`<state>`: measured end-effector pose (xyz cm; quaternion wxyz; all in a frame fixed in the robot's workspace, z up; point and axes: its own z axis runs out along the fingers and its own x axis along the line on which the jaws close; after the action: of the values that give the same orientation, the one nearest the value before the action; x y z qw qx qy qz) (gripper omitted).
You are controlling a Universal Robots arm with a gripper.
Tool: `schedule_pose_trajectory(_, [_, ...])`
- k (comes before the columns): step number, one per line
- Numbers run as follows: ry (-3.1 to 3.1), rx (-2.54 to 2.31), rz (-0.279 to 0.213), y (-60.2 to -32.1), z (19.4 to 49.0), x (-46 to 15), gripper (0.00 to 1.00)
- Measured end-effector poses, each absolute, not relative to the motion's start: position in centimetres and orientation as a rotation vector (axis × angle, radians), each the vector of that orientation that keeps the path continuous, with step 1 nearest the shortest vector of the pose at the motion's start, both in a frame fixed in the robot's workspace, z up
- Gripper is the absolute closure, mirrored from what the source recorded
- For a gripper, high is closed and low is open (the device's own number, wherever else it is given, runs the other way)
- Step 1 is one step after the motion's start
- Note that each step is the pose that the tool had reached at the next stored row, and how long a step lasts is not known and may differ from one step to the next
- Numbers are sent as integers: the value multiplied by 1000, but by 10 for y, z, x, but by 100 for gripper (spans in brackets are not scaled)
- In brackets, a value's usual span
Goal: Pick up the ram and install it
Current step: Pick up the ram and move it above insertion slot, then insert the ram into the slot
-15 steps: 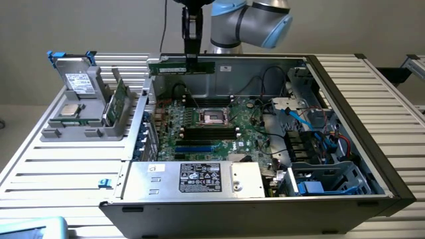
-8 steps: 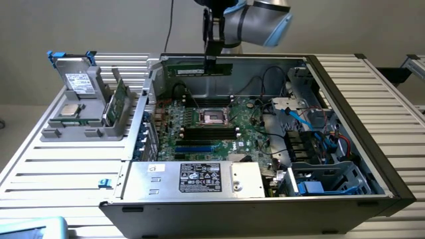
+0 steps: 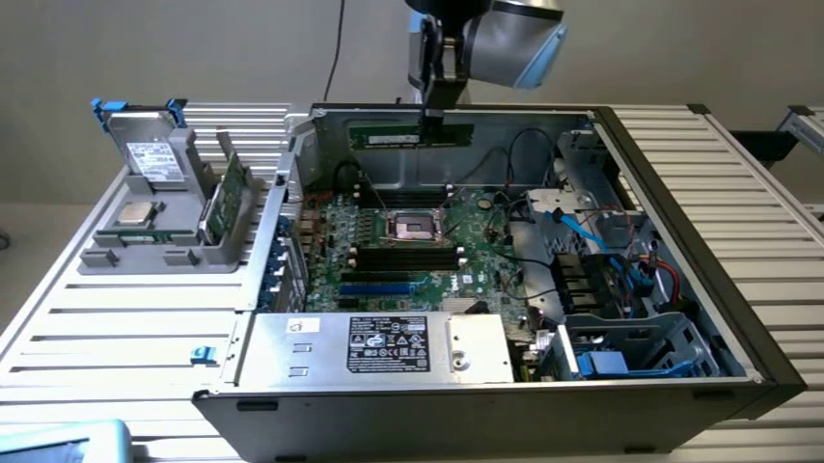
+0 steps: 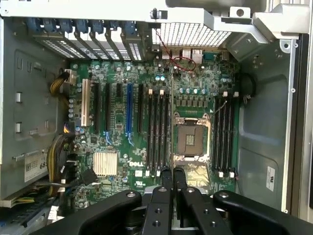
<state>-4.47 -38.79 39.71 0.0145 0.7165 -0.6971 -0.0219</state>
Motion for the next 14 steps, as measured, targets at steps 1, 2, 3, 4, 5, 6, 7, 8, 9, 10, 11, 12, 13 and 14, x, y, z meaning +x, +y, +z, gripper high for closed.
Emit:
schedule_pose_trajectory(1, [-2172,2229,-68,-388,397,-44,87])
schedule_pose_trajectory(2, [-2172,2229,-69,-388,397,-44,87])
schedule_pose_trajectory(3, [-2172,2229,-68,-388,397,-44,87])
schedule_pose_trajectory(4, [-2172,2229,-68,-388,397,-44,87])
schedule_pose_trajectory(5, [-2172,2229,-68,-388,397,-44,87])
schedule_pose_trajectory(6, [-2172,2229,-68,-388,397,-44,87])
schedule_pose_trajectory(7, [-2172,2229,-68,-388,397,-44,87])
schedule_pose_trajectory(8, [-2172,2229,-68,-388,397,-44,87])
schedule_pose_trajectory(9, [-2172,2229,-68,-388,397,-44,87])
schedule_pose_trajectory(10, [-2172,2229,-68,-388,397,-44,87])
schedule_pose_trajectory(11, [-2172,2229,-68,-388,397,-44,87])
schedule_pose_trajectory(12, [-2172,2229,-68,-388,397,-44,87])
schedule_pose_trajectory(13, [-2172,2229,-68,-388,397,-44,87])
schedule_pose_trajectory(14, [-2172,2229,-68,-388,397,-44,87])
